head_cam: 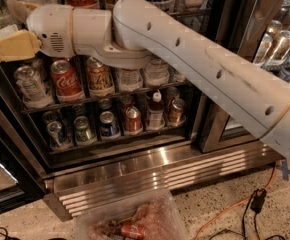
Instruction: Pick green can from top shelf of fridge
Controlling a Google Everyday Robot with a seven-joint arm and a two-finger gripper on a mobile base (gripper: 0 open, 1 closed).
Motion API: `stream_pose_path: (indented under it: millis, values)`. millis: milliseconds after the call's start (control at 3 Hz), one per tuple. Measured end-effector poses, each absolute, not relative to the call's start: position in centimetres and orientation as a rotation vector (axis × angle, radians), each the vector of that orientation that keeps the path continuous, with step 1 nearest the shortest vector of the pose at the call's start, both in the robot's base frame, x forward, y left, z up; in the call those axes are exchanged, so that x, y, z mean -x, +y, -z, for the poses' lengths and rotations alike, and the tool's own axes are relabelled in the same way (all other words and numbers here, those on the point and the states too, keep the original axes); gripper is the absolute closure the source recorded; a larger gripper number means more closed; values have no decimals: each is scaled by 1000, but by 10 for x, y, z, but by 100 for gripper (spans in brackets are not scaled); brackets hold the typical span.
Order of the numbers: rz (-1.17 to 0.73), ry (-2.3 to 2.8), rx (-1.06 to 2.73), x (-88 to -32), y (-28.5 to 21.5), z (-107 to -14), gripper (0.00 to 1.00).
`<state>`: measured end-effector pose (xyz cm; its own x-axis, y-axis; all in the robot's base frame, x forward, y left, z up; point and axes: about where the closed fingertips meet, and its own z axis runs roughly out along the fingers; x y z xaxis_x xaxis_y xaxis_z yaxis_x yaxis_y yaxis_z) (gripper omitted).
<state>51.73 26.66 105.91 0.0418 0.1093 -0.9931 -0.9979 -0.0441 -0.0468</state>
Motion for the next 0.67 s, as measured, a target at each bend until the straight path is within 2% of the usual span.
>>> stream_pose_path:
  millis: [667]
  values:
    - [-1210,1089,1176,-517,292,-1073,0]
